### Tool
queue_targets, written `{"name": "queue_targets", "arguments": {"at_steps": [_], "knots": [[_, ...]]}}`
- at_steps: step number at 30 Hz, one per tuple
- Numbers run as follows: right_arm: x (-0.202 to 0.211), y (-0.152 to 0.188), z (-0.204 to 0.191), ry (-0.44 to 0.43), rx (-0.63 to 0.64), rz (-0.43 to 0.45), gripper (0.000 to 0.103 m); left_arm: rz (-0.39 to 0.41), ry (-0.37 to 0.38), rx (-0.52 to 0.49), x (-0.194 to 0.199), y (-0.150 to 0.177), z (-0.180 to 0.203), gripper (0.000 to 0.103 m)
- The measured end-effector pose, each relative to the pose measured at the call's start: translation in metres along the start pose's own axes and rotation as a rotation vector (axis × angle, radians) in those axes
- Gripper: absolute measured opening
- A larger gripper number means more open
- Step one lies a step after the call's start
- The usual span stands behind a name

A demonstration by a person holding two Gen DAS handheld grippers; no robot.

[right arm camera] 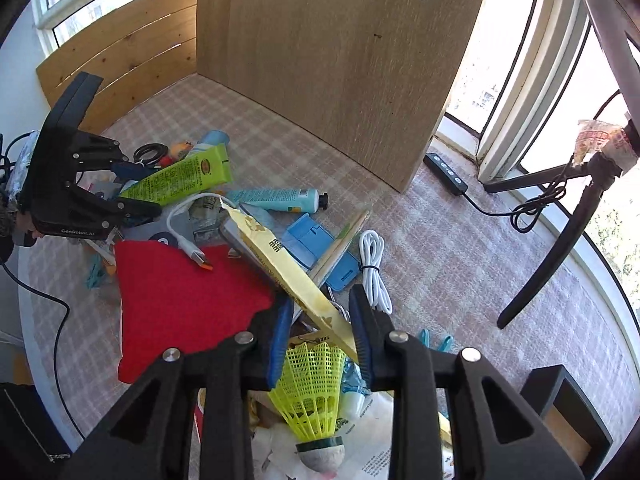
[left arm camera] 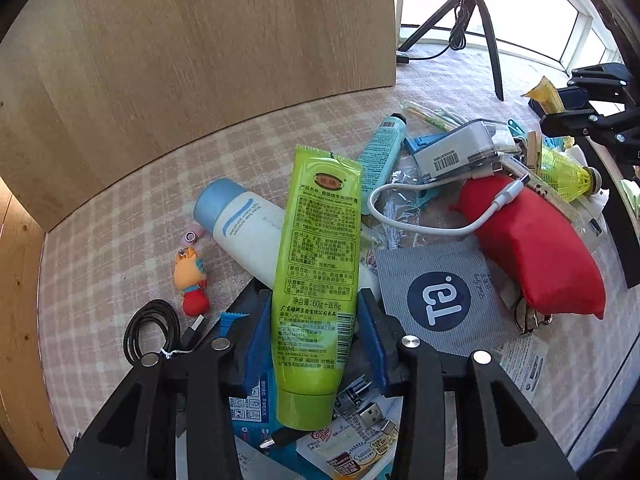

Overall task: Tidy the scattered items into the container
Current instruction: 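Grasp the lime green tube with the left tool while the right tool grasps the yellow strip packet, then carry the green tube and yellow packet into the black tray and open both tools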

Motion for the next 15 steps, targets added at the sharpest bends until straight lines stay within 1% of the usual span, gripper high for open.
{"name": "queue_targets", "arguments": {"at_steps": [1,4,8,10,15], "knots": [[0.004,-0.001,0.002,0.001,-0.014,0.013,0.023,0.013,-0.001,0.012,0.005,-0.002,-0.003,0.04],[0.018,-0.006,0.009,0.002,-0.052,0.057,0.02,0.051,-0.004,0.042,0.021,-0.009,-0.009,0.04],[0.031,-0.007,0.015,0.015,-0.085,0.099,0.019,0.097,-0.01,0.068,0.037,-0.016,-0.013,0.04],[0.038,-0.008,0.02,0.016,-0.113,0.121,0.019,0.117,-0.001,0.084,0.045,-0.02,-0.014,0.04],[0.067,-0.01,0.036,0.042,-0.172,0.199,0.016,0.18,-0.004,0.095,0.071,-0.028,-0.01,0.04]]}}
Point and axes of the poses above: each gripper's, at about its wrist camera, not at the fingertips, and x roughly against the way its jaws point, z to its right, y to its underside, the point moved 9 cm from there along -x, roughly the way its jaws point, and after that the axes turned 10 degrees about x, right-handed, at the moved point
